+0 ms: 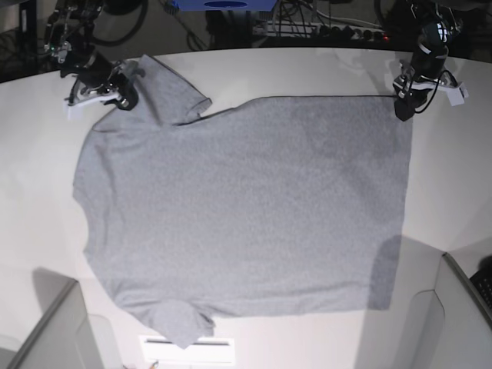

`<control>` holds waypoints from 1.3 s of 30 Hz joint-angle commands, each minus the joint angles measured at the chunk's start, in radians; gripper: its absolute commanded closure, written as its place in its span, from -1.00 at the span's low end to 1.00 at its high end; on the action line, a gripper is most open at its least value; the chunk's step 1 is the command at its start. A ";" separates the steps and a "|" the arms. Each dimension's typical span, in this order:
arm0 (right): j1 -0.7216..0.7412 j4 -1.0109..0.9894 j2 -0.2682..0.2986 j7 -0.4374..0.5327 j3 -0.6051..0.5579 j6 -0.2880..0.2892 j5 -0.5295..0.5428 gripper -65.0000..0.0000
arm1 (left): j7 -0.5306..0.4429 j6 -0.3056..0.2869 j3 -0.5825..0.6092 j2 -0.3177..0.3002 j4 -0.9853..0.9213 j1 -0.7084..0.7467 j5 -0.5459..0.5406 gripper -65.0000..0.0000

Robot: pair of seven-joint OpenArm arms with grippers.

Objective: Fold the T-shirt properly
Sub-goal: 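Move both grippers down toward the shoulder corners of the grey T-shirt, then grasp the shirt's shoulder corners with both grippers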

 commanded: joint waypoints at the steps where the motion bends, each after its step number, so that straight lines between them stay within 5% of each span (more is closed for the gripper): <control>1: -0.008 0.005 0.004 -0.025 0.002 -0.023 -0.032 1.00 | 0.017 0.012 -0.001 -0.006 0.003 0.006 0.007 -0.08; 7: -0.008 0.005 0.007 -0.025 0.002 -0.023 -0.032 1.00 | 0.014 0.012 0.032 -0.007 0.004 0.005 0.006 0.00; 17: -0.008 0.003 0.006 -0.025 0.004 -0.023 -0.032 1.00 | 0.015 0.012 0.036 -0.010 0.006 -0.029 0.007 1.00; 39: -0.064 0.100 0.001 -0.029 0.004 -0.024 -0.031 1.00 | 0.011 0.012 0.030 -0.010 0.166 0.057 0.159 1.00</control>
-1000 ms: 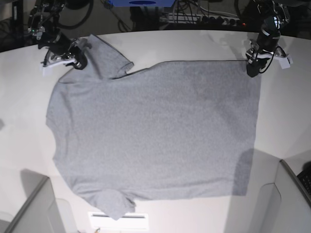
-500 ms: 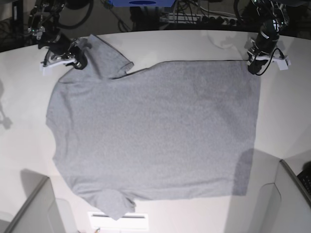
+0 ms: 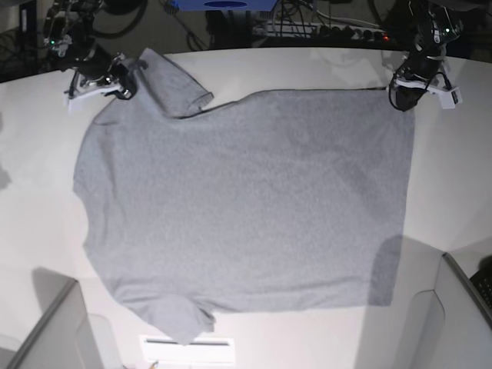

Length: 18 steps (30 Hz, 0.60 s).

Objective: Fold the T-shirt properly
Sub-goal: 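Grasp the shirt's shoulder corners with both grippers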

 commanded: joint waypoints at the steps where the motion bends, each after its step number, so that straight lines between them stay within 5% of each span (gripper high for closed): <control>1: -0.011 0.023 0.010 0.001 0.003 0.000 0.003 1.00 | -0.016 -0.004 -0.008 -0.014 0.023 0.020 -0.010 1.00; 12: -0.012 0.165 0.013 -0.006 0.003 -0.001 0.001 1.00 | -0.012 -0.003 0.001 -0.012 0.120 0.037 -0.010 1.00; 18: 0.055 0.170 0.014 -0.098 0.003 -0.001 0.000 1.00 | -0.010 -0.003 0.001 -0.014 0.121 0.011 -0.010 1.00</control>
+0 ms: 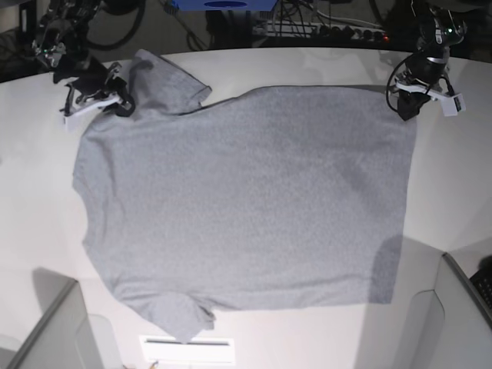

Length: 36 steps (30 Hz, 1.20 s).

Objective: Fold the T-shirt properly
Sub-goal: 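Grasp the shirt's shoulder corners with both grippers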

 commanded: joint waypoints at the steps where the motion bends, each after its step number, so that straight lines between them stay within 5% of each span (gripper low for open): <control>1: 0.013 0.021 0.009 0.008 0.003 0.003 0.016 1.00 | -0.018 -0.002 -0.006 -0.010 0.018 0.000 -0.013 1.00; 6: 0.048 0.021 0.009 0.003 0.001 -0.066 0.016 1.00 | -0.016 0.000 -0.006 -0.010 0.058 -0.018 -0.013 1.00; 16: 0.157 0.021 0.007 -0.108 0.003 -0.074 0.016 1.00 | 0.104 0.004 -0.014 -0.010 0.058 -0.116 -0.013 1.00; 22: 0.217 0.015 0.012 -0.109 -0.005 -0.155 0.016 1.00 | 0.104 0.075 -0.005 -0.022 0.044 -0.150 -0.012 1.00; 36: 0.356 -0.118 0.022 -0.160 -0.005 -0.155 0.015 1.00 | 0.203 0.075 0.011 -0.039 -0.001 -0.276 0.076 1.00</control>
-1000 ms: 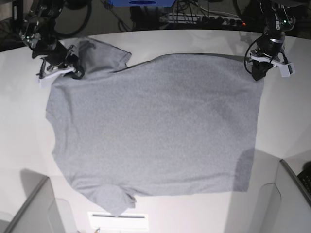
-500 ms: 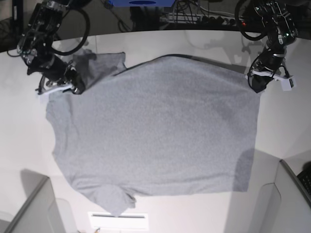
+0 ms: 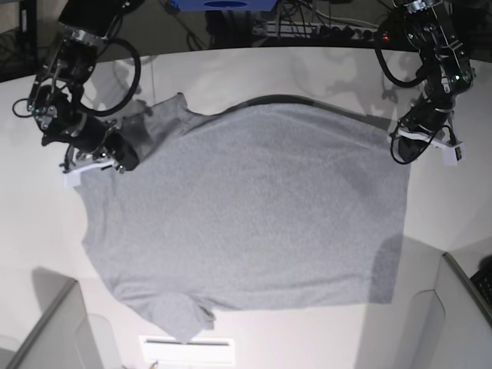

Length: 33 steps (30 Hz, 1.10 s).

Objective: Fold the T-shirt properly
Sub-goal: 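Grasp the shirt's shoulder corners with both grippers, then lift the shoulder edge with both grippers and pull it taut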

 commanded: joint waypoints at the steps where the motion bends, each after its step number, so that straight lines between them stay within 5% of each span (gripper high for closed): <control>1: 0.024 0.007 0.011 0.008 0.003 0.004 0.022 1.00 | -0.019 -0.003 -0.006 -0.010 0.017 -0.005 -0.013 1.00; 33: 0.246 -0.260 0.075 0.034 0.000 0.004 0.020 1.00 | -0.020 -0.002 -0.008 -0.013 -0.091 -0.149 -0.013 1.00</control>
